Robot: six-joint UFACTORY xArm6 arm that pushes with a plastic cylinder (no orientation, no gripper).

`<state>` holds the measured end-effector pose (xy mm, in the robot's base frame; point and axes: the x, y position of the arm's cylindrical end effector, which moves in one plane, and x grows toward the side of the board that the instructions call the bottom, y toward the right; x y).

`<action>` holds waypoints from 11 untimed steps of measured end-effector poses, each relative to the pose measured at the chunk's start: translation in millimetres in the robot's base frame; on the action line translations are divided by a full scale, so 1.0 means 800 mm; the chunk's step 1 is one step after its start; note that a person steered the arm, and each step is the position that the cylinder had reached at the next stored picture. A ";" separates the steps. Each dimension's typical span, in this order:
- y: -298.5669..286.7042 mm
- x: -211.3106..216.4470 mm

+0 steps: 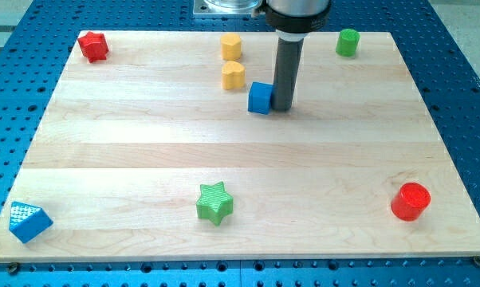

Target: Place your arm close to the red circle

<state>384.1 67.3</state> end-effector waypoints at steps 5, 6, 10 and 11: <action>-0.032 -0.012; -0.038 -0.012; 0.346 0.164; 0.300 0.218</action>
